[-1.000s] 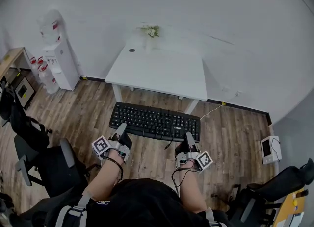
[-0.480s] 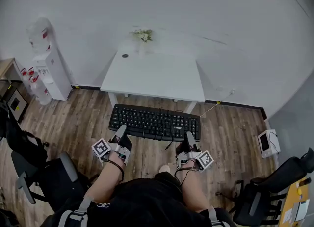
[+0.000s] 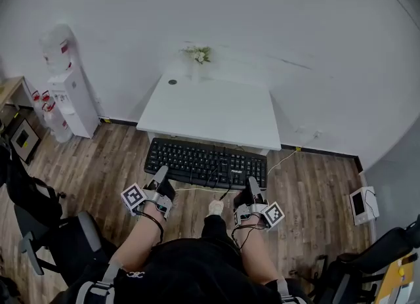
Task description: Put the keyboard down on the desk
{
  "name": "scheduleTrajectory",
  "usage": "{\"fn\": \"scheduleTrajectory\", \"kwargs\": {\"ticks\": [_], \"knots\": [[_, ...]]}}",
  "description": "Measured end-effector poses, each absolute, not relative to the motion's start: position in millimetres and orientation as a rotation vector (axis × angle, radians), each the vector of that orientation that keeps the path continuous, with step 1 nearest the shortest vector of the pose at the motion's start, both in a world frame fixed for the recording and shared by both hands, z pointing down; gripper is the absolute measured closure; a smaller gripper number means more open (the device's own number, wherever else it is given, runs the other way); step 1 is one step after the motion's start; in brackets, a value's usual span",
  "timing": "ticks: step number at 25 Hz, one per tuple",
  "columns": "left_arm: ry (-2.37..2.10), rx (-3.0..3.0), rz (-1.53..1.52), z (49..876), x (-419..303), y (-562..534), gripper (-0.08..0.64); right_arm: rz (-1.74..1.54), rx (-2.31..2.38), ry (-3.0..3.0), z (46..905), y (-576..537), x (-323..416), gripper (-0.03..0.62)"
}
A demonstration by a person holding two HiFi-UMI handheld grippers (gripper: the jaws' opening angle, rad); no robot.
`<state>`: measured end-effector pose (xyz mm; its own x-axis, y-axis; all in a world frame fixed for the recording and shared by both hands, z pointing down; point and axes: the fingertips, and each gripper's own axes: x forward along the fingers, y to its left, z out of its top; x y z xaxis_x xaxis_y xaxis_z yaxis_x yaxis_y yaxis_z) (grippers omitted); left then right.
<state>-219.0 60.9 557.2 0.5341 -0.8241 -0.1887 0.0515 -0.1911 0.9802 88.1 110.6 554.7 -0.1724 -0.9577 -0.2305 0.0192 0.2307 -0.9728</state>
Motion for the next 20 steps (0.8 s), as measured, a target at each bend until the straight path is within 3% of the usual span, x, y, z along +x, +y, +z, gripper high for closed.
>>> {"fn": "scheduleTrajectory", "kwargs": {"ticks": [20], "knots": [[-0.745,1.566,-0.908,578.1,-139.3,-202.1,0.488,-1.205,-0.920,1.431,585.2,-163.0,169.9,0.518]]}}
